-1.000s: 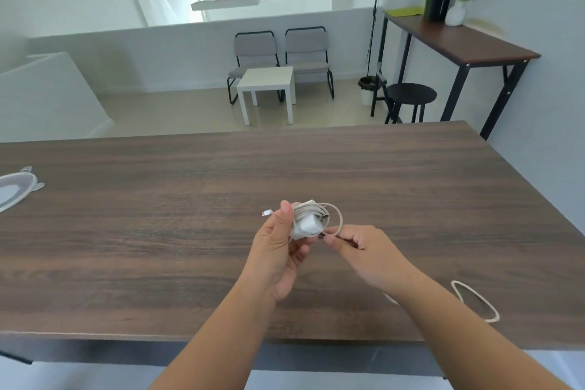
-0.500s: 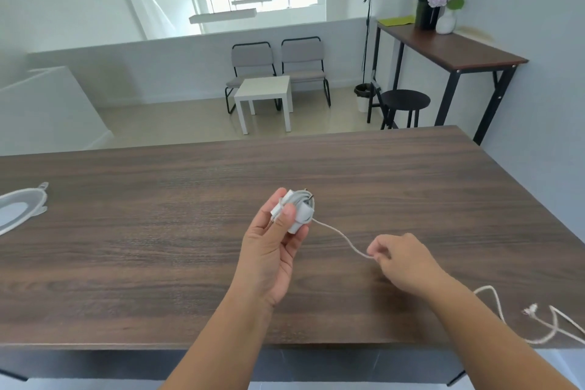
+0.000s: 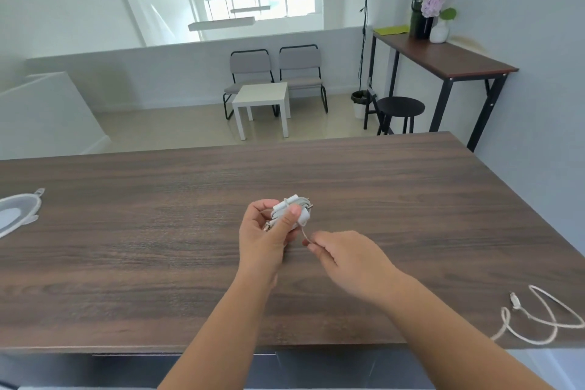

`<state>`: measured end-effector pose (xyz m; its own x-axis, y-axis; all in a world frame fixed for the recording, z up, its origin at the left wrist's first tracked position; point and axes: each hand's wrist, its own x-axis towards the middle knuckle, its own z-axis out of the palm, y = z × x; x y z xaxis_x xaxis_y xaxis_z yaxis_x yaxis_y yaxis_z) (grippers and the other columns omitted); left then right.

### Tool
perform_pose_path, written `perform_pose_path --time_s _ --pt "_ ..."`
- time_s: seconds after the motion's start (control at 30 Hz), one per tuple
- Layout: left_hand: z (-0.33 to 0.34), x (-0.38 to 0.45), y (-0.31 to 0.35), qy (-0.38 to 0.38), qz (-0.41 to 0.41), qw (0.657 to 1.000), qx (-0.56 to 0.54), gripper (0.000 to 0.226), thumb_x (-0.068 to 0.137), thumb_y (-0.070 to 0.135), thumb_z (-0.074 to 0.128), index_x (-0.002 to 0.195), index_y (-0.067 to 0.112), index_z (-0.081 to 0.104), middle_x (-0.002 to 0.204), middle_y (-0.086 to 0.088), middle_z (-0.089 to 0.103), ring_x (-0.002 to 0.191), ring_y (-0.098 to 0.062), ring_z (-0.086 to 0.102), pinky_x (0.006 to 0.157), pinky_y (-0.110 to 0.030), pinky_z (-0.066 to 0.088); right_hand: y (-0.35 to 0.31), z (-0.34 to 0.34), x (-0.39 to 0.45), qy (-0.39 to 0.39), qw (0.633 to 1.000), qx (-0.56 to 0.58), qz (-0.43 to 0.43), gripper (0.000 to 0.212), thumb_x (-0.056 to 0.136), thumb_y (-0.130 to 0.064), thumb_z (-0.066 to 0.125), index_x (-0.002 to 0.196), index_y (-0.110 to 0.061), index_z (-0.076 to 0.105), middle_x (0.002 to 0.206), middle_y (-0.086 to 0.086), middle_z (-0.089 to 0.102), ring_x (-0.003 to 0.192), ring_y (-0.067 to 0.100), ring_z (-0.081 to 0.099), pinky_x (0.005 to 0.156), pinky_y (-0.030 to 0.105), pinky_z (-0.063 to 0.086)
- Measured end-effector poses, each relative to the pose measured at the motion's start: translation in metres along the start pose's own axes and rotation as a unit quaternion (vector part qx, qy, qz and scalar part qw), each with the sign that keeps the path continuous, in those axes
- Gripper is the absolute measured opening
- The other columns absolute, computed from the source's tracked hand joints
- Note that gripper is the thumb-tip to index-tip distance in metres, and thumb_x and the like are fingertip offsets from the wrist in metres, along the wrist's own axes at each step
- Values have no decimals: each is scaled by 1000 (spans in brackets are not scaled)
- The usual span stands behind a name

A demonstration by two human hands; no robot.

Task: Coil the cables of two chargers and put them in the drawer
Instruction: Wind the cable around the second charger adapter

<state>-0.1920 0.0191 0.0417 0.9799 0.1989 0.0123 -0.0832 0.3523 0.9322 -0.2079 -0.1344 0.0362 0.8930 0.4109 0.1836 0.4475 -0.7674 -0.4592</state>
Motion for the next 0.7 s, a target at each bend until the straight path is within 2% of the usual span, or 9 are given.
perform_pose_path --time_s 0.07,0.17,0.27,0.33,0.47,0.53,0.6,0.63,0.7 --pt "-1 -3 -11 7 27 994 107 43 63 28 85 94 13 60 86 -6 66 66 -12 65 57 -24 53 -10 -10 2 -17 995 -91 -39 25 100 -35 35 98 -19 55 98 8 67 93 32 61 73 39 47" --pt "-6 -6 -19 -33 68 977 201 30 71 31 85 95 25 68 86 -3 72 70 -14 64 63 -25 52 -15 -33 5 -36 990 -122 -63 25 100 -34 38 100 -20 58 103 6 67 95 28 60 73 35 42" --pt "-5 -14 -15 -78 97 965 230 25 80 35 74 103 30 69 85 2 73 68 -7 60 63 -18 48 -10 -56 7 -67 993 -84 -47 23 99 -36 43 90 -24 60 84 0 65 77 19 53 65 31 36" --pt "-3 -20 -10 -124 113 960 225 28 81 35 70 107 27 69 85 7 73 69 -4 61 66 -18 49 -5 -67 8 -89 995 -42 -33 24 97 -36 47 77 -25 56 70 -5 59 67 16 52 61 32 39" --pt "-7 -27 -6 -206 83 952 209 27 84 32 75 110 25 70 90 4 74 79 -11 66 74 -30 56 5 -86 12 -135 990 23 -23 21 94 -32 54 78 -23 65 74 -10 63 70 8 57 69 30 46" --pt "-9 -29 -1 -245 76 945 205 28 82 30 76 109 23 70 95 -1 74 84 -19 65 79 -39 57 13 -93 15 -138 988 63 -6 21 94 -34 56 77 -27 67 76 -7 64 70 13 57 69 30 46" --pt "-9 -30 6 -258 67 949 166 28 82 18 74 109 16 69 96 2 72 87 -15 64 80 -34 56 15 -97 15 -129 984 125 -5 22 96 -31 56 79 -24 69 74 -7 64 67 9 55 68 23 43" --pt "-8 -29 10 -258 64 953 147 27 81 14 73 108 14 69 95 5 72 87 -12 63 79 -30 55 14 -95 14 -113 979 170 -13 23 96 -26 55 80 -17 69 68 -13 62 62 0 52 65 14 39" --pt "-6 -29 16 -260 53 956 120 25 80 16 74 105 19 72 93 7 71 86 -8 63 78 -25 53 14 -87 13 -76 966 247 -15 23 97 -13 53 80 -4 66 53 -23 57 53 -7 52 59 6 37"
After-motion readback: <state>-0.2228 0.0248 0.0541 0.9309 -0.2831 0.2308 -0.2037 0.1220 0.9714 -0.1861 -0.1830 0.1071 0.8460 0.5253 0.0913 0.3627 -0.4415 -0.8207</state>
